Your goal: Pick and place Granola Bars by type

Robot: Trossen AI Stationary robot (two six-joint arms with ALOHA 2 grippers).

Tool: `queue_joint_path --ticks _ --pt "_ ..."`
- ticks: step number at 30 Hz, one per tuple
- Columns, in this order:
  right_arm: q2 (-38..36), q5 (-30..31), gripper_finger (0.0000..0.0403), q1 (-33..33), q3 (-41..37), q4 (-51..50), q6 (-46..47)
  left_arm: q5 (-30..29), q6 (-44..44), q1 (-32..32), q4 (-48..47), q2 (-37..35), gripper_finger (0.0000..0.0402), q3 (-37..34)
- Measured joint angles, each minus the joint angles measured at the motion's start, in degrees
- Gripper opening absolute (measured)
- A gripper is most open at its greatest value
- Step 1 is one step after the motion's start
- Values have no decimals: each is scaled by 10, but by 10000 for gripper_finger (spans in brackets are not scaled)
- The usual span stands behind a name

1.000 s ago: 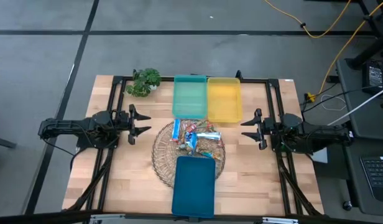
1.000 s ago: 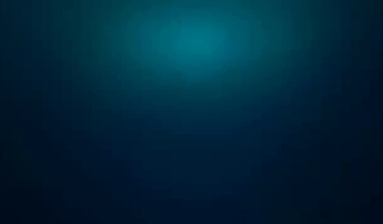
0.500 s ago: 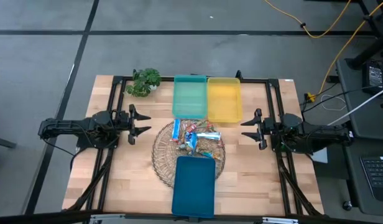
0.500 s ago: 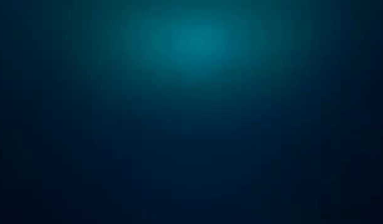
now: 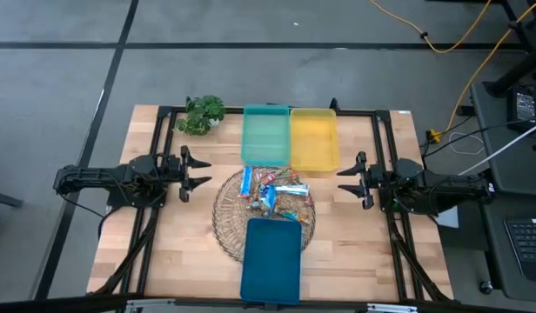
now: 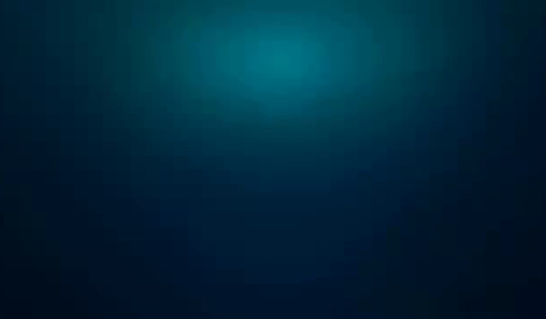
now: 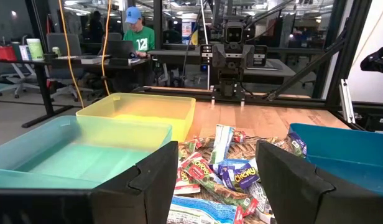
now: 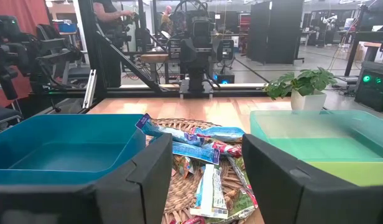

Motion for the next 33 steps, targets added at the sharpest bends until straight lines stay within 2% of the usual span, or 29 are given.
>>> queue_joint_path --ticks 4,7,10,22,24,28,33 --pt "0 7 196 0 0 0 0 0 0 0 0 0 207 0" --pt "0 72 196 0 0 1 0 0 0 0 0 0 207 0" --pt "0 103 196 0 0 10 2 0 0 0 1 0 207 0" --pt "0 106 196 0 0 78 13 -12 -20 0 18 0 207 0" --pt "0 116 196 0 0 100 34 -48 -49 0 38 0 207 0" --pt "0 122 196 0 0 146 95 -154 -121 0 90 0 207 0" --pt "0 122 196 0 0 212 107 -246 -183 0 145 0 207 0"
